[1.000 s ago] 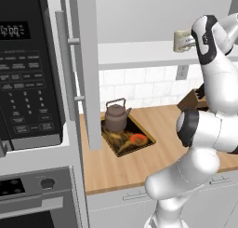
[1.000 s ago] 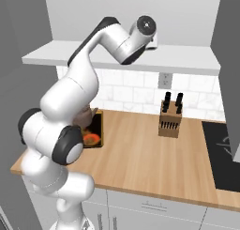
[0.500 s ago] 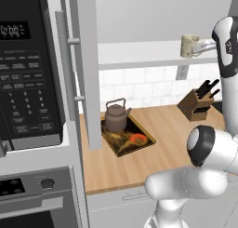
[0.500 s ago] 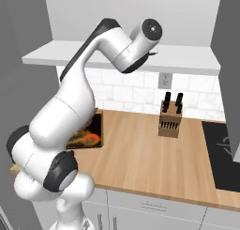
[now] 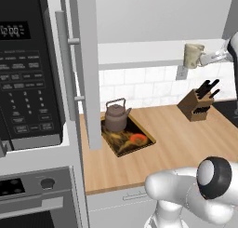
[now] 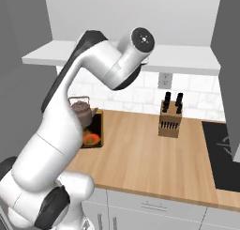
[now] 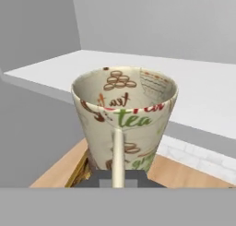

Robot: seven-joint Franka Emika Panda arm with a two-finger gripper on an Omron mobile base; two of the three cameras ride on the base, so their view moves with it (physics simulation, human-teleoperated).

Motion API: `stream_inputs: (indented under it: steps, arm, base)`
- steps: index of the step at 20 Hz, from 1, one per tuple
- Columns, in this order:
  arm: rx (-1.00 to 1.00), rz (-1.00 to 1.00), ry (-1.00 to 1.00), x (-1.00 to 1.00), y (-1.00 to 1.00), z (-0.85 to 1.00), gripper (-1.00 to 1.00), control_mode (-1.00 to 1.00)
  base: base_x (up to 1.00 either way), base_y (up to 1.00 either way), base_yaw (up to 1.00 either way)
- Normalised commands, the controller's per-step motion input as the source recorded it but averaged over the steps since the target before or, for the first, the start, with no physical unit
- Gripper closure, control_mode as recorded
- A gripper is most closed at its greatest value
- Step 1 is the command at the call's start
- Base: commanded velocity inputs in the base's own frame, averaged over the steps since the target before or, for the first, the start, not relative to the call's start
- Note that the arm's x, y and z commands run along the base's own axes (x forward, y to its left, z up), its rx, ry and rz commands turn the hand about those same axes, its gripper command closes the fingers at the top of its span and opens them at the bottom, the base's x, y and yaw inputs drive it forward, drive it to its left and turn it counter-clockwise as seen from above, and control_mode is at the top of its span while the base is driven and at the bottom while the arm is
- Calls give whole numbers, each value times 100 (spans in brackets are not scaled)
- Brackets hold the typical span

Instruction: Pick the kettle from the counter and place it on the tray. Then pick the mug from the cabinet and place it on the tray. Then close the cabinet doors.

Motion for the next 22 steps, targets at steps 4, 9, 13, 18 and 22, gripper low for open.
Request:
stream_inputs:
  steps: [4, 9, 13, 18, 22]
  arm:
    - [0, 2, 0, -74, 40, -26, 100, -100]
    - [0, 0, 0, -63, 45, -46, 100, -100]
    - [-3, 0, 12, -19, 52, -78, 100, -100]
    - [0, 0, 14, -6, 56, -83, 100, -100]
    - [3, 8, 19, -2, 41, -86, 100, -100]
  base:
    - [0, 0, 0]
    - [0, 0, 0]
    - [0, 0, 0]
    - [0, 0, 0]
    - [0, 0, 0]
